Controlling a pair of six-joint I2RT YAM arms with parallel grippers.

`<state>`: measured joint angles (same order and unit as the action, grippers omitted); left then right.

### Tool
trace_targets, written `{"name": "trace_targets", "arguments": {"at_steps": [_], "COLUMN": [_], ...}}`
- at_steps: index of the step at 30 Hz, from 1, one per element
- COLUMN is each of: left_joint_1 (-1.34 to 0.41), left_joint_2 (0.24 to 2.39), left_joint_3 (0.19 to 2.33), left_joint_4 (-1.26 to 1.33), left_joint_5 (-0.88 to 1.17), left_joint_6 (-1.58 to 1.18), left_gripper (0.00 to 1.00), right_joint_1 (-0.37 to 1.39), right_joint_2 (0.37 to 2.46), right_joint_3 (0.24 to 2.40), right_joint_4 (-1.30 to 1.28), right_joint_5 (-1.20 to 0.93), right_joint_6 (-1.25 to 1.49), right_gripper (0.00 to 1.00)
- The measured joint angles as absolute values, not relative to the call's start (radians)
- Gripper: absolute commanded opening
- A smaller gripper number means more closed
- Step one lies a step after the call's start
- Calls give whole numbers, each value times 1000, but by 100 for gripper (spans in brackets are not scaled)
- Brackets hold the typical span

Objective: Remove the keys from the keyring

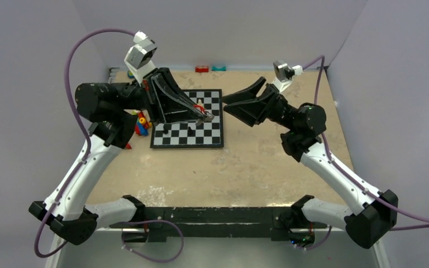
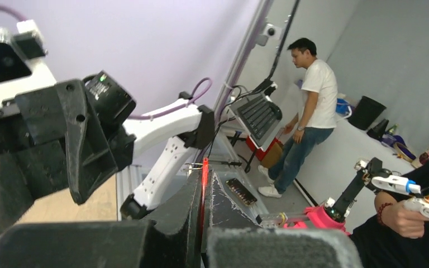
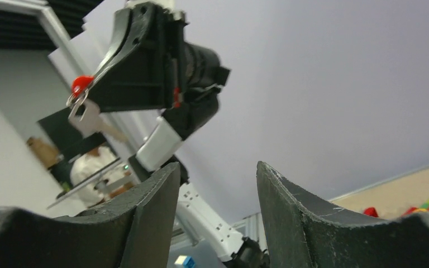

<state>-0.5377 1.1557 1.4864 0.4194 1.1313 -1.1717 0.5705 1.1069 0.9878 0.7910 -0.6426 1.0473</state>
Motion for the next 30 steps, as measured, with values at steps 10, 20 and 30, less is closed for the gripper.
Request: {"name": "trace_targets", "arguments": {"at_steps": [10, 20, 30], "left_joint_1": [-537, -537, -537], "left_joint_2": [1201, 1186, 1166], "left_joint_3": [1452, 1409, 1394], "left_joint_4": [712, 648, 650], "left_joint_5": [1064, 902, 842], "left_joint_6": [-1344, -1270, -1252], "left_gripper": [0, 0, 0], "right_joint_1": [581, 678, 707], "right_joint_2": [1130, 1076, 1145], "right_joint_3": [1065, 1237, 1241], "right_joint_4": [959, 696, 620], "right_joint_5": [-757, -607, -512], "right_joint_6": [1095, 835, 799], "right_gripper": [57, 50, 44]}}
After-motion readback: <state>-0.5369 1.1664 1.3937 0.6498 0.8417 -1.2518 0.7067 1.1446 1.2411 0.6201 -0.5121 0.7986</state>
